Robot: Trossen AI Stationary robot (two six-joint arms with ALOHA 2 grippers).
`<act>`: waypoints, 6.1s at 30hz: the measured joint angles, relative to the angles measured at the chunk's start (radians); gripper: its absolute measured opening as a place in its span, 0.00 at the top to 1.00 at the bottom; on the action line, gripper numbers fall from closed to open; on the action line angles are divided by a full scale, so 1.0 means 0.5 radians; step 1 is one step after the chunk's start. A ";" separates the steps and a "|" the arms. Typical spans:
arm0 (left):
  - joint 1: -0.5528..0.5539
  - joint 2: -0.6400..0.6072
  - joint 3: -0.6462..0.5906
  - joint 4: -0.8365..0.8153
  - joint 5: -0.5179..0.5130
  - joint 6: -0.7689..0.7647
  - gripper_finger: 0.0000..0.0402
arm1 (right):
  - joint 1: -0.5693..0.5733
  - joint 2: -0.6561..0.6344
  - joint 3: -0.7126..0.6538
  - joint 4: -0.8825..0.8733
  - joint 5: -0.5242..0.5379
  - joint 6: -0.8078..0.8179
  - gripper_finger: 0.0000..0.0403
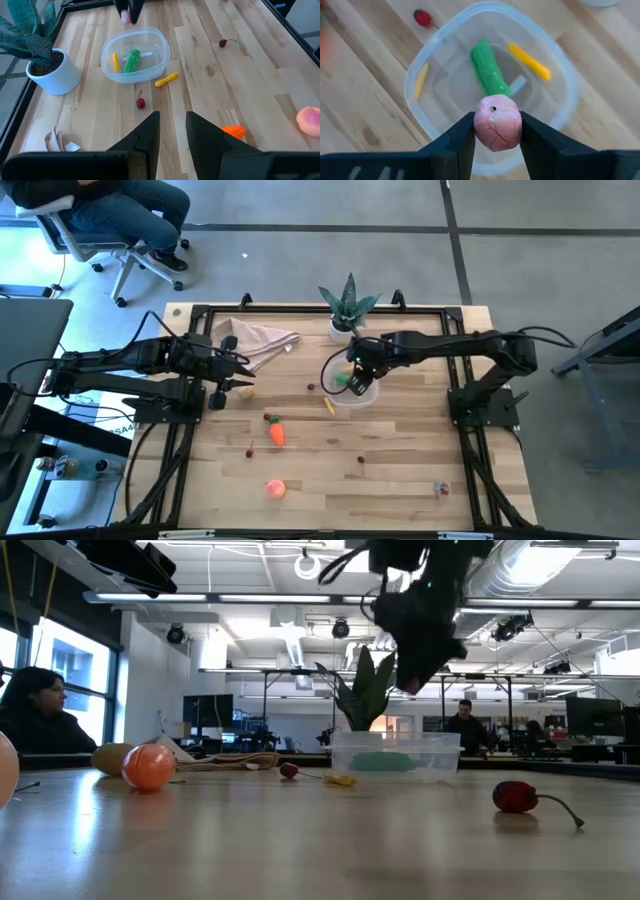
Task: Pick and placing Produce into tupperware
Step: Put the peach into the transparent bin, then put the strawberry into the transparent bin
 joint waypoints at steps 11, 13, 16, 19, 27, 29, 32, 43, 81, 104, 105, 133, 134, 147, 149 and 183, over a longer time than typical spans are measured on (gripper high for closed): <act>0.000 0.000 0.000 0.000 0.000 0.000 0.79 | -0.060 0.253 -0.103 0.147 -0.135 -0.144 0.68; 0.000 0.000 0.000 0.000 0.000 0.000 0.79 | -0.060 0.290 -0.103 0.123 -0.147 -0.145 0.68; 0.001 0.000 0.000 0.000 0.000 0.000 0.79 | -0.060 0.330 -0.103 0.100 -0.148 -0.170 0.68; 0.001 -0.001 0.000 0.000 0.000 0.000 0.79 | -0.060 0.330 -0.103 0.094 -0.148 -0.175 0.68; 0.000 0.000 0.000 0.000 0.000 0.000 0.79 | -0.060 0.335 -0.103 0.025 -0.163 -0.176 0.67; 0.000 0.000 0.000 0.000 -0.001 0.001 0.79 | -0.059 0.338 -0.103 0.025 -0.162 -0.176 0.66; 0.001 0.000 0.000 0.000 0.000 0.001 0.79 | -0.064 0.348 -0.103 0.022 -0.163 -0.184 0.64; 0.000 -0.001 0.000 0.000 0.000 0.000 0.79 | -0.090 0.348 -0.103 0.052 -0.162 -0.189 0.61; 0.000 0.000 0.000 0.000 0.000 0.000 0.79 | 1.443 -0.397 -0.054 -0.958 -0.364 2.406 0.61; 0.001 0.000 0.000 0.000 -0.001 0.001 0.79 | 2.337 -0.229 -0.714 0.086 -0.403 3.373 0.49; 0.001 -0.001 0.000 0.000 -0.001 0.001 0.79 | 2.348 -0.221 -0.714 0.091 -0.409 3.369 0.48; 0.000 0.000 0.000 0.000 0.000 0.000 0.79 | 2.359 0.072 -0.713 0.239 -0.501 3.237 0.43; 0.000 0.000 0.000 0.000 0.000 0.000 0.79 | 2.359 0.071 -0.713 0.239 -0.502 3.237 0.43; 0.000 0.000 0.000 0.000 0.000 0.000 0.79 | 2.360 0.072 -0.713 0.223 -0.491 3.287 0.43; 0.000 0.000 0.000 0.000 -0.001 0.000 0.79 | 2.360 0.072 -0.713 0.223 -0.504 3.310 0.43; 0.001 -0.001 0.000 0.000 -0.001 0.000 0.79 | 2.359 0.073 -0.713 0.237 -0.602 3.395 0.53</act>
